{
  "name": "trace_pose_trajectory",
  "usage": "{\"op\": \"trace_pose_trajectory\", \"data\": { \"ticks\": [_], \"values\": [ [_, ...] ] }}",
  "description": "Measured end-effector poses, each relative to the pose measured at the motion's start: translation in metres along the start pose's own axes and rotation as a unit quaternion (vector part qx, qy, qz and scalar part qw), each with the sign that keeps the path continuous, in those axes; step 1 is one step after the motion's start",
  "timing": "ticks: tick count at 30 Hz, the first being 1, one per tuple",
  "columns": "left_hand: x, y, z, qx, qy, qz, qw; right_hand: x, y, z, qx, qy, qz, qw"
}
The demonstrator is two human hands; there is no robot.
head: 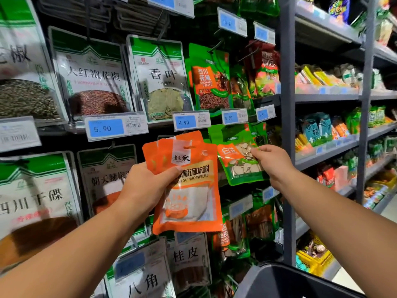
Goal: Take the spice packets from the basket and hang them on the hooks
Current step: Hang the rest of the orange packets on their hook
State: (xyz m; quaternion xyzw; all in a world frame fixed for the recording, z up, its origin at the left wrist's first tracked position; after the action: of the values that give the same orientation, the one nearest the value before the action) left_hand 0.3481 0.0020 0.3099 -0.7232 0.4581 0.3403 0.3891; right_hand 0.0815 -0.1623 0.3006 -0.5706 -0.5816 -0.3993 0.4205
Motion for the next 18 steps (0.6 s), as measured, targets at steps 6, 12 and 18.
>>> {"op": "trace_pose_trajectory", "data": {
  "ticks": [6, 12, 18],
  "values": [
    [0.002, -0.003, -0.001, 0.002, -0.003, 0.009, 1.000, 0.007, -0.002, -0.001, -0.026, 0.003, 0.025, 0.999],
    [0.005, -0.006, -0.001, 0.010, -0.006, 0.018, 1.000, -0.002, -0.001, -0.012, -0.017, -0.003, 0.074, 0.997],
    [0.012, -0.009, -0.003, -0.005, 0.001, 0.016, 1.000, -0.015, 0.023, -0.021, -0.054, -0.031, 0.183, 0.981]
  ]
}}
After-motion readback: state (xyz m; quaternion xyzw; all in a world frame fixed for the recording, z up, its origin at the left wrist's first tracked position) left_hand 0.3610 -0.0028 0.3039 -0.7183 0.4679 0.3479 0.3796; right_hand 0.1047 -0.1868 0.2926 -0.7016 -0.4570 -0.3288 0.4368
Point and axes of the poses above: each hand's wrist, its own z-axis away from the middle knuckle, its own y-axis out of the palm, x = y × z, the point moved 1 cm from there along -z, towards the middle knuckle, and after that the axes turned 11 degrees about x, right-handed, at the moved point
